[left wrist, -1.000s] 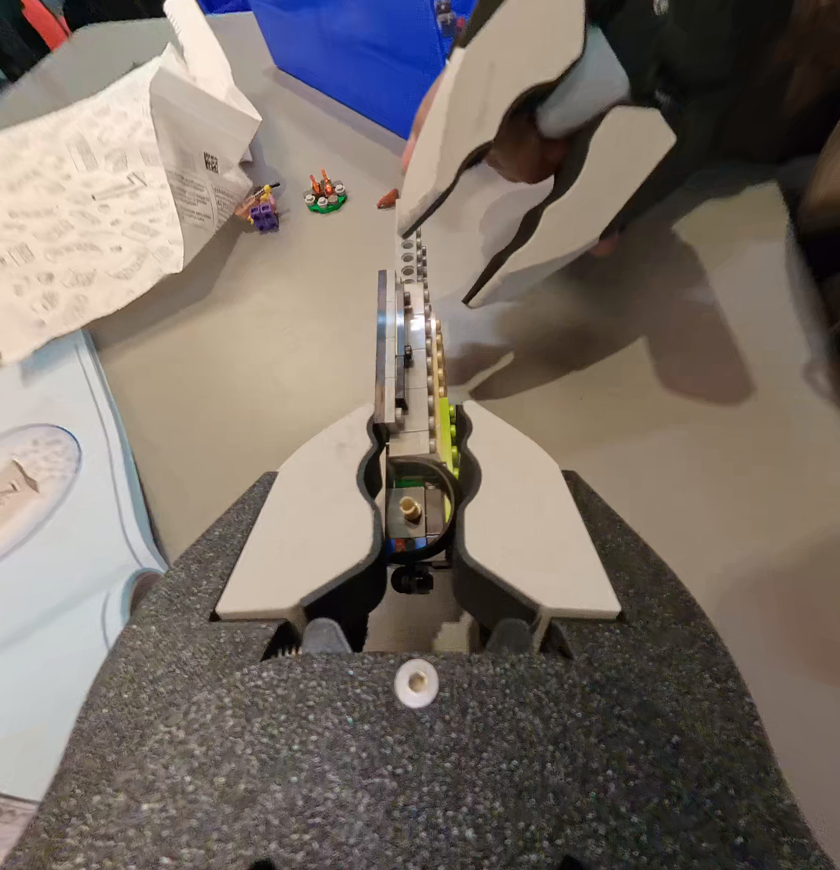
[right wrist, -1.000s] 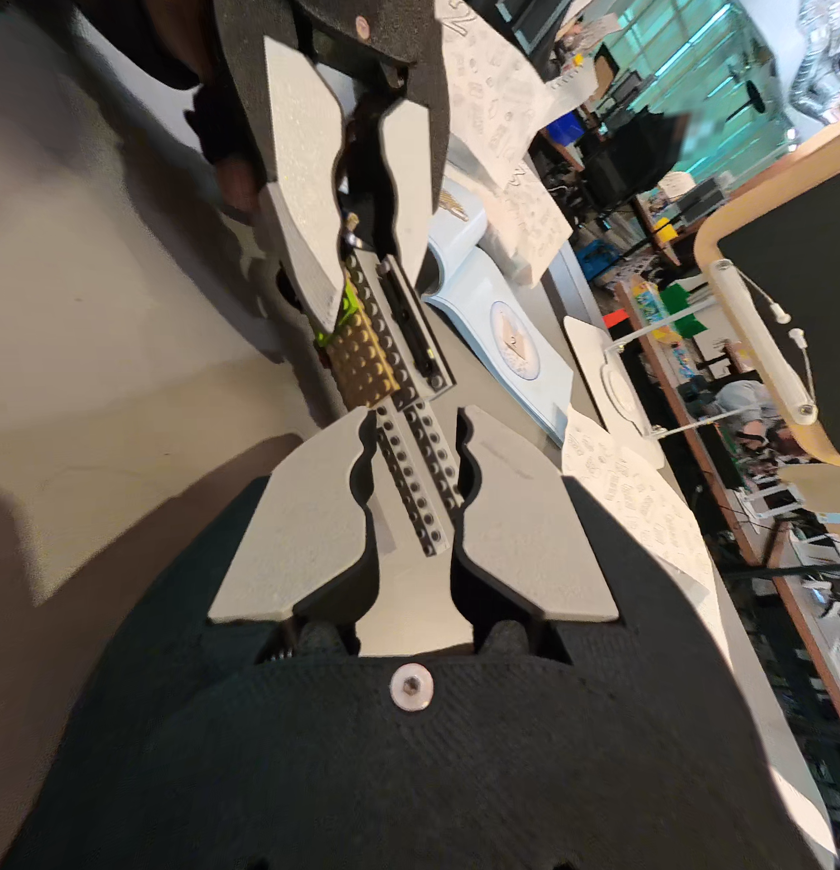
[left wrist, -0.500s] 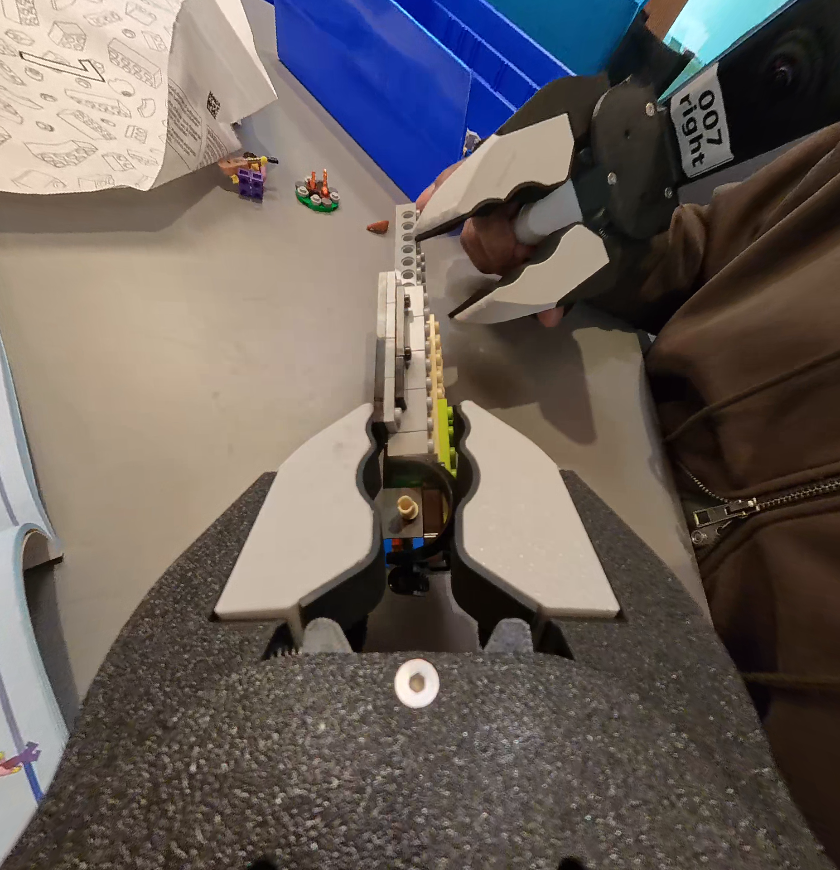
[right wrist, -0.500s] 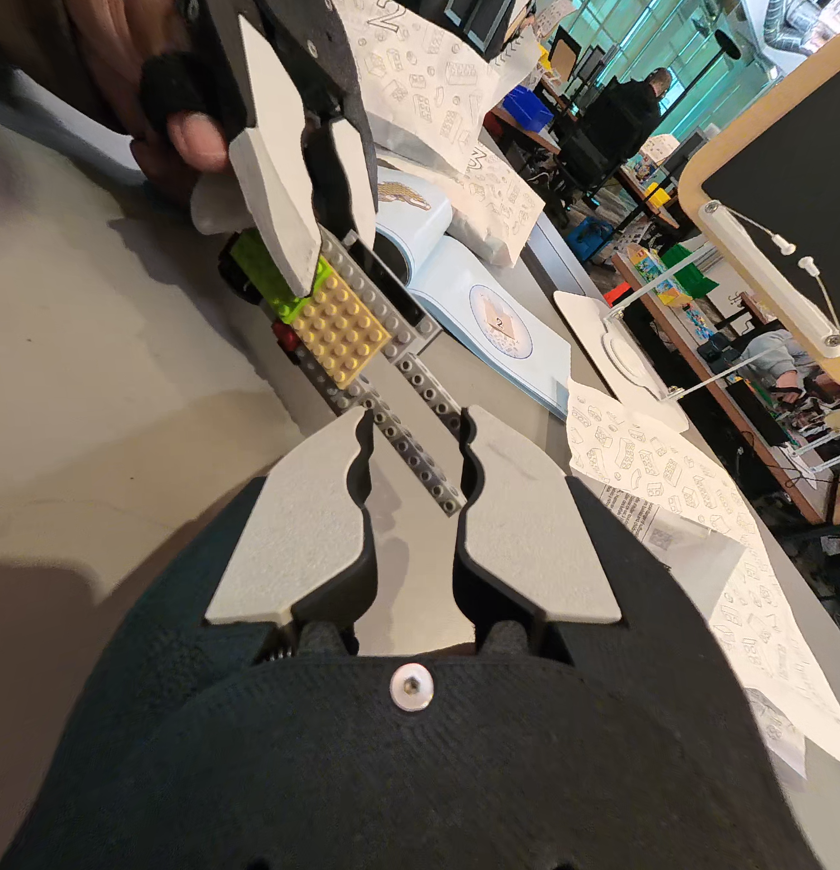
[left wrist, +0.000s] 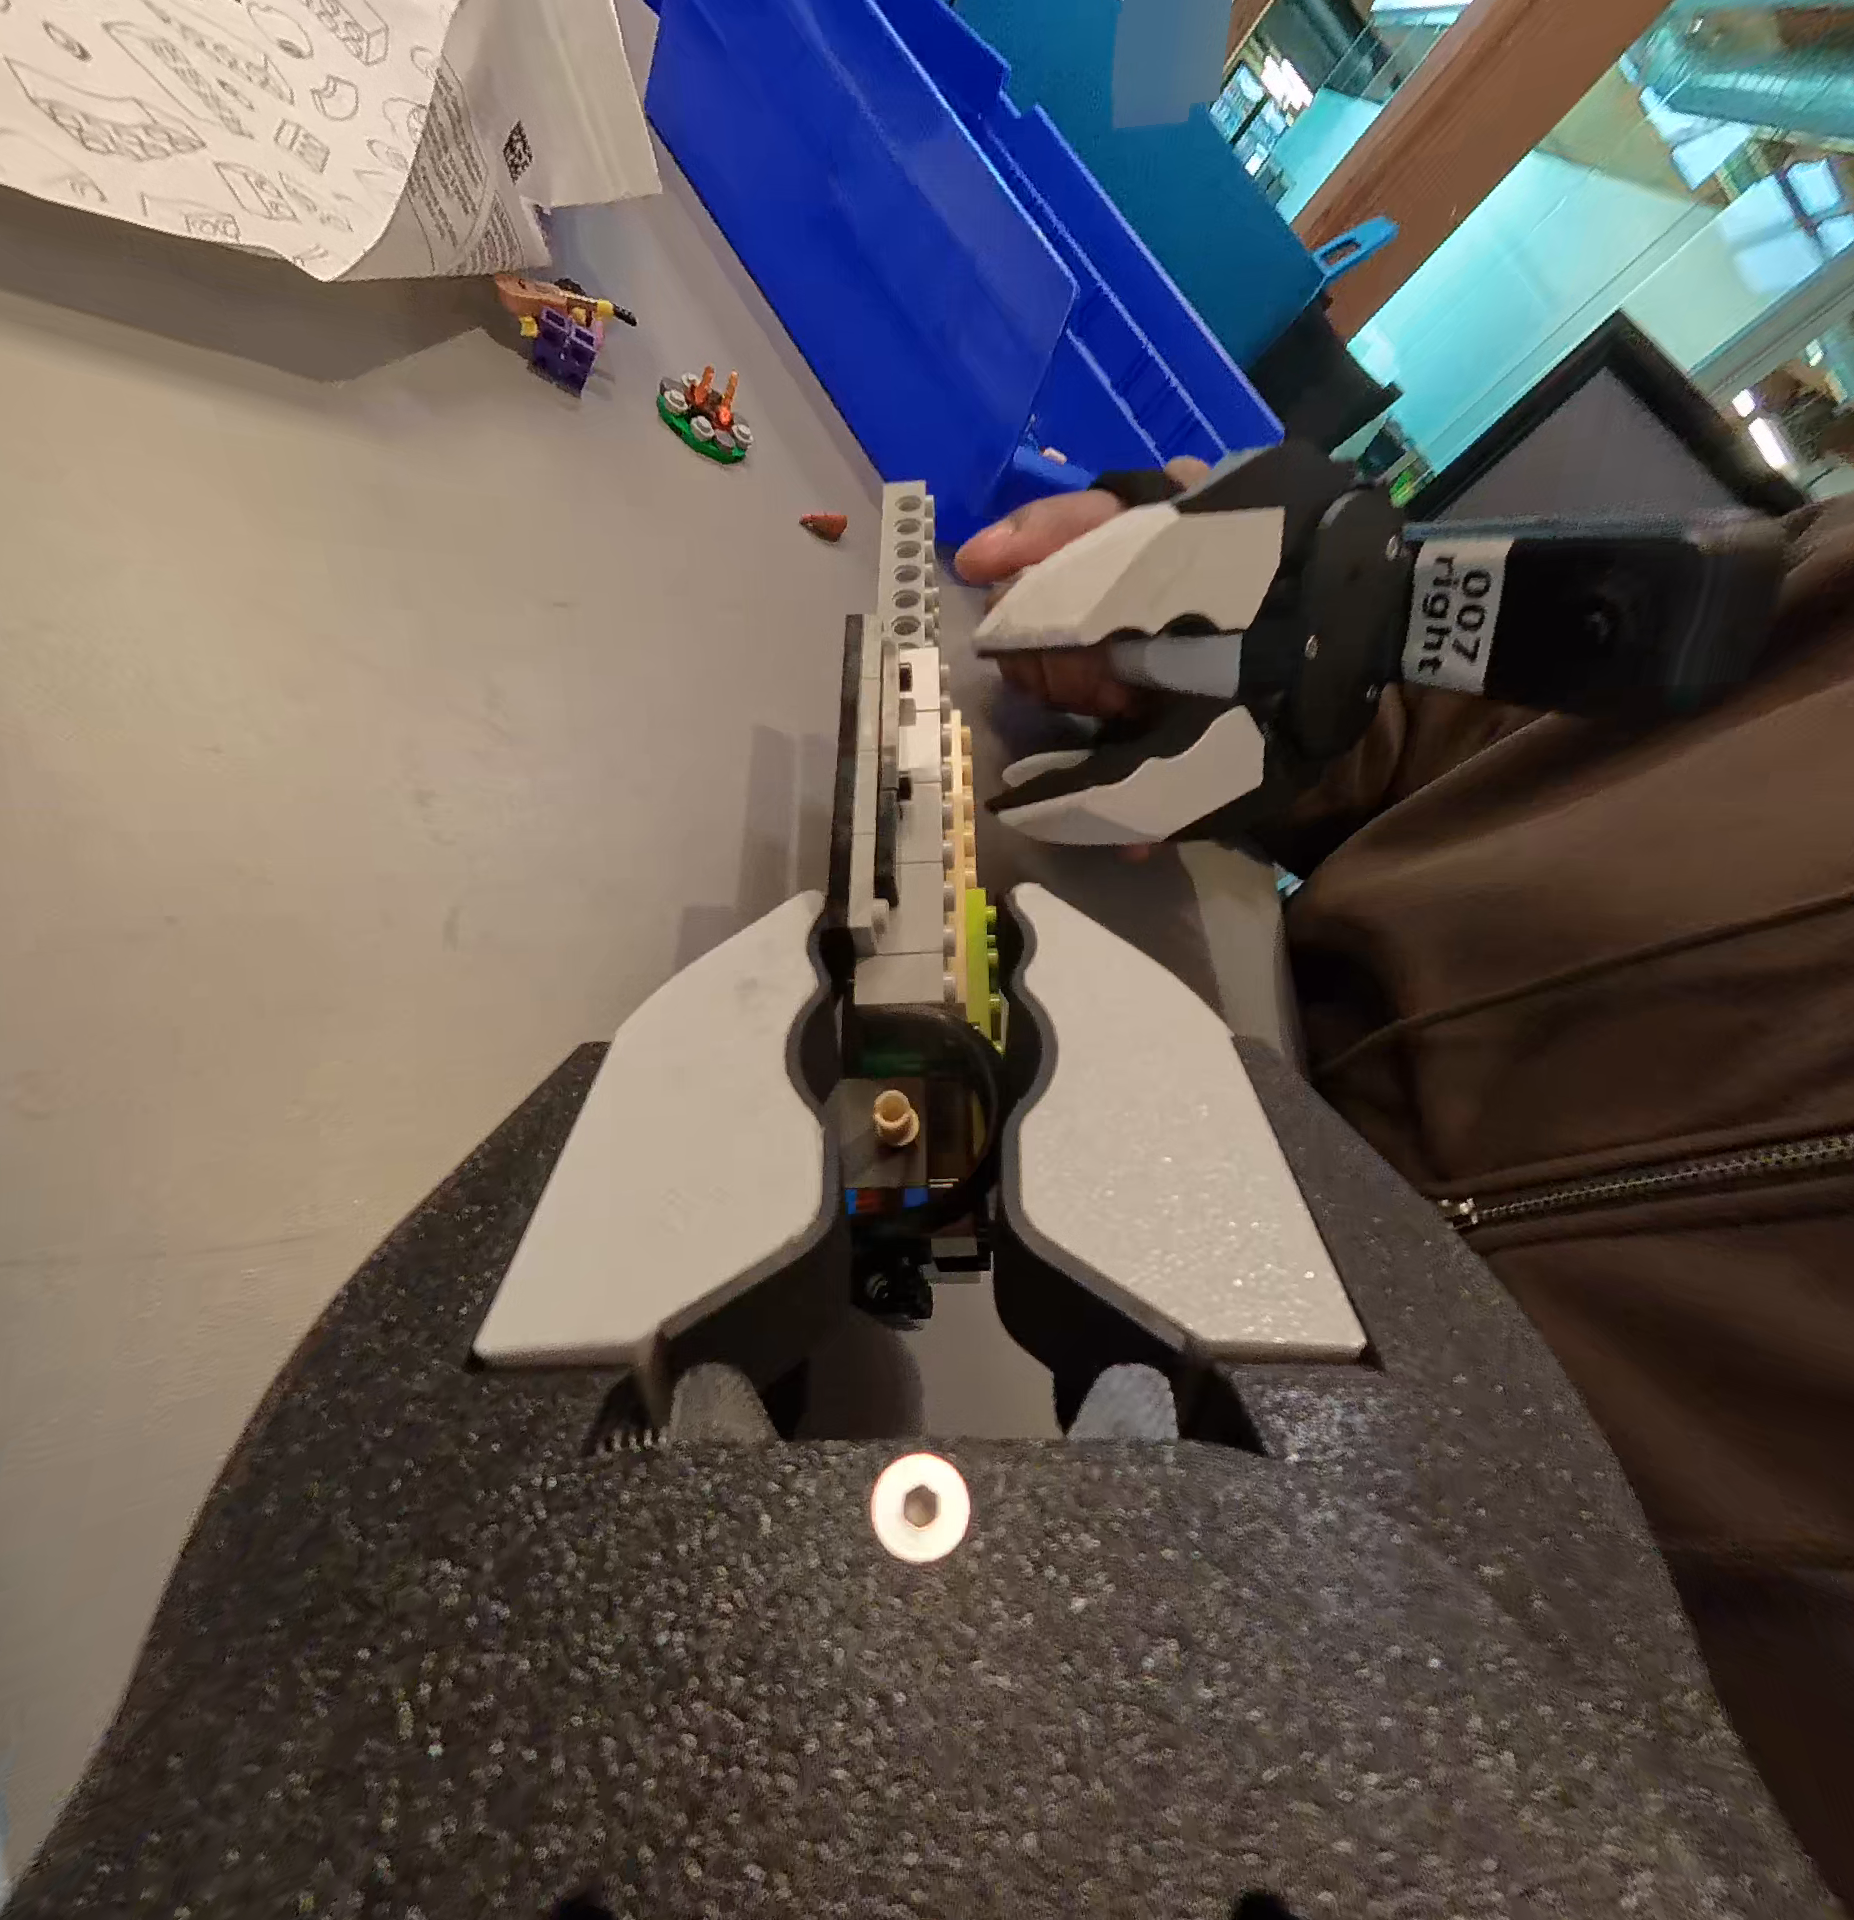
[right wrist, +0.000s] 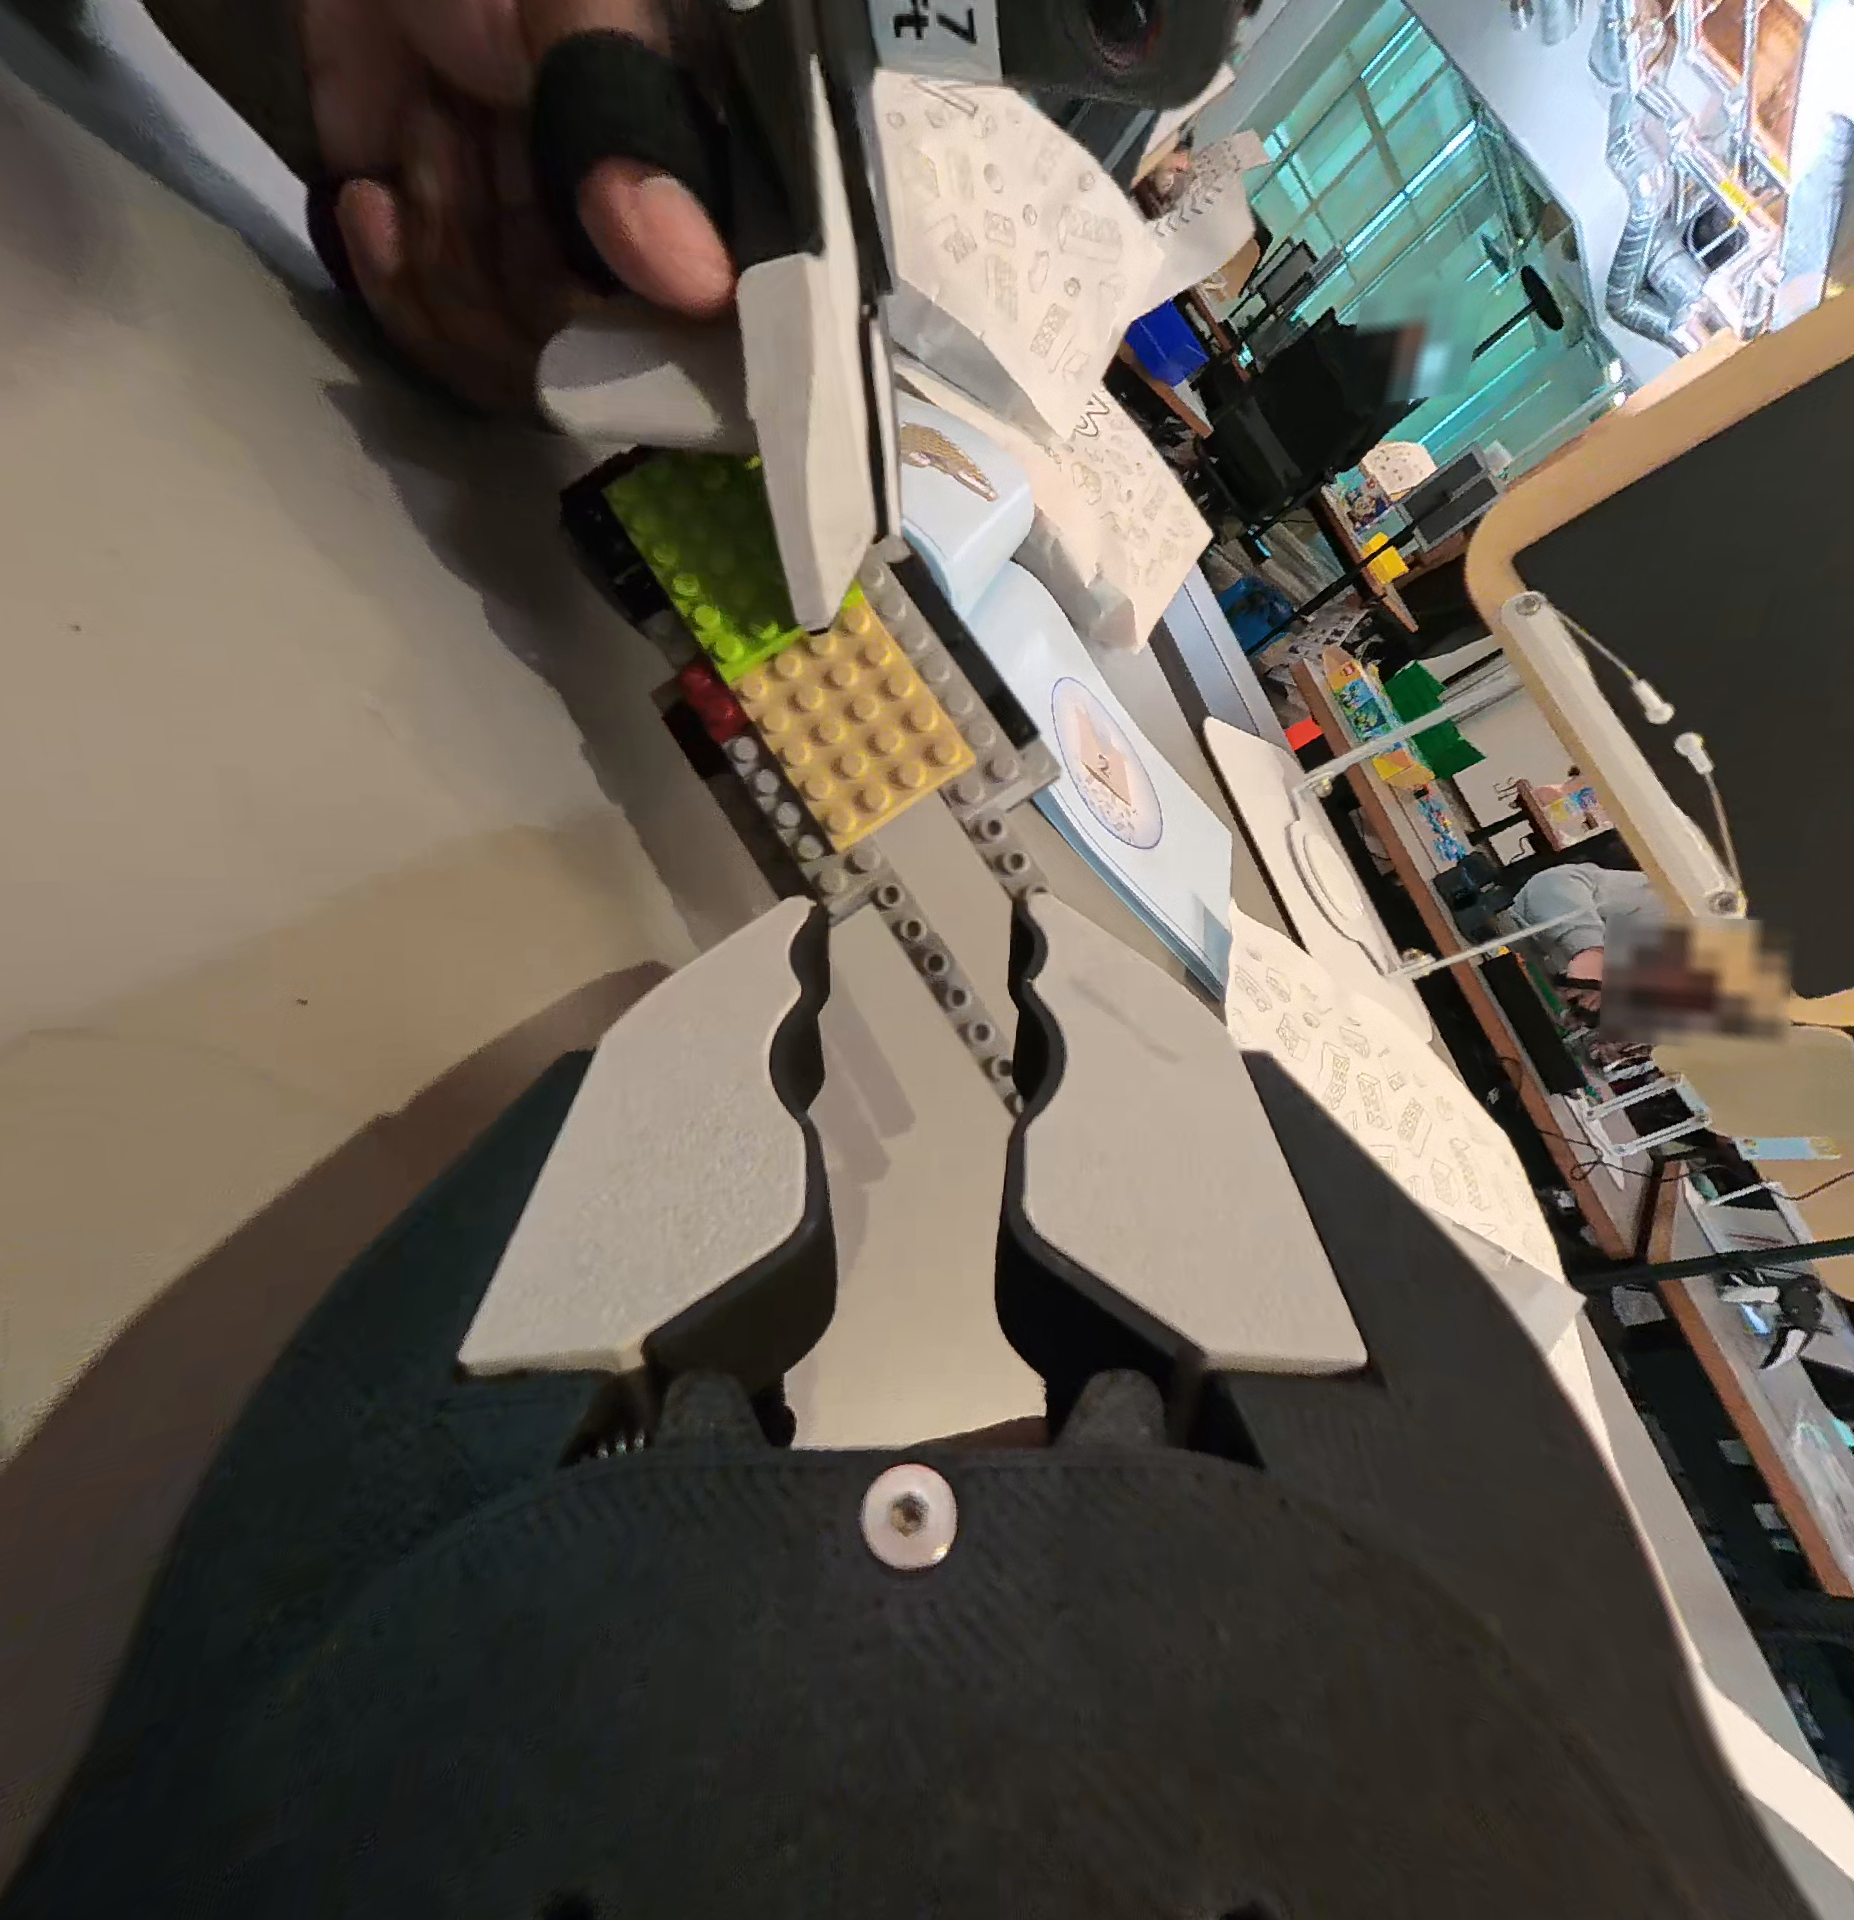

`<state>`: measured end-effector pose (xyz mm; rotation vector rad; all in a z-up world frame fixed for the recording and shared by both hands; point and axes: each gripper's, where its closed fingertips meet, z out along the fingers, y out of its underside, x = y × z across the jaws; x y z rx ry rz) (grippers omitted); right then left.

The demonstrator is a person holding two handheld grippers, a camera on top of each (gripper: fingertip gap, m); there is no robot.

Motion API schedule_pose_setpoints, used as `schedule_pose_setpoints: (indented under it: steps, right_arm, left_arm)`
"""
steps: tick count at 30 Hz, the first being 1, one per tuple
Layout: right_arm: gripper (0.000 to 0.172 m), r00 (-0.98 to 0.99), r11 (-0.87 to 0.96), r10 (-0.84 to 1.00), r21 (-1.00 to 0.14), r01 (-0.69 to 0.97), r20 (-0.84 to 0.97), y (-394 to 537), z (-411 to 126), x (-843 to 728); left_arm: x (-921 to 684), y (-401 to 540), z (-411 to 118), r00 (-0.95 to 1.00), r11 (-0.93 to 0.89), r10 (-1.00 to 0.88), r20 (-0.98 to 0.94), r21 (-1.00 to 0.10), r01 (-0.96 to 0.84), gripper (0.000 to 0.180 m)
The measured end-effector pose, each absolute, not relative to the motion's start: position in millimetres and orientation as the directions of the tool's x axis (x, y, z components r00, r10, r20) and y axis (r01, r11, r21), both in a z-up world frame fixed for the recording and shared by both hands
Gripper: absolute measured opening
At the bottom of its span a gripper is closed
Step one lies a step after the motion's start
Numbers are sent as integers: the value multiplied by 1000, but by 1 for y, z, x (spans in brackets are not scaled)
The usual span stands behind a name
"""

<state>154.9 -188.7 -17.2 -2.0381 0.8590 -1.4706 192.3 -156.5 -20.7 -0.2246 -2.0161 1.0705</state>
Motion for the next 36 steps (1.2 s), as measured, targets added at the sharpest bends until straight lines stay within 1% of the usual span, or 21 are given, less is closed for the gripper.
schedule_pose_setpoints:
  steps: [2,4,8,10,12,18,22,26,32,36]
  right_arm:
    - [32,237,-683,-730,-699,-214,641,-185,-20,156]
    - [32,249,-642,-765,-737,-214,594,-180,-19,158]
    - [30,253,-461,-879,-854,-241,403,-174,-11,163]
    - [28,243,-381,-915,-887,-261,322,-174,-8,166]
    - [27,224,-354,-928,-892,-280,298,-176,-8,168]
    - [26,192,-347,-935,-879,-328,298,-175,-16,173]
    - [26,182,-293,-953,-890,-350,243,-175,-18,175]
    - [26,183,-191,-974,-916,-354,132,-175,-15,176]
    - [25,208,19,-973,-928,-371,-104,-172,-11,177]
    - [16,215,81,-961,-918,-389,-176,-174,-12,176]
  left_arm:
    - [192,-157,-18,-632,620,494,597,-752,-226,27]
    - [192,-158,-18,-638,613,494,591,-757,-228,27]
    - [194,-161,-19,-662,601,482,574,-766,-227,27]
    - [196,-163,-19,-664,601,469,583,-761,-245,27]
    - [195,-163,-19,-664,599,472,580,-764,-241,27]
    - [194,-164,-15,-685,569,484,544,-791,-227,27]
    - [194,-164,-13,-689,559,490,534,-799,-223,27]
    - [190,-163,-10,-681,542,513,523,-812,-216,26]
    - [189,-164,-8,-675,525,523,521,-820,-227,26]
    - [187,-164,-6,-663,524,529,530,-818,-236,27]
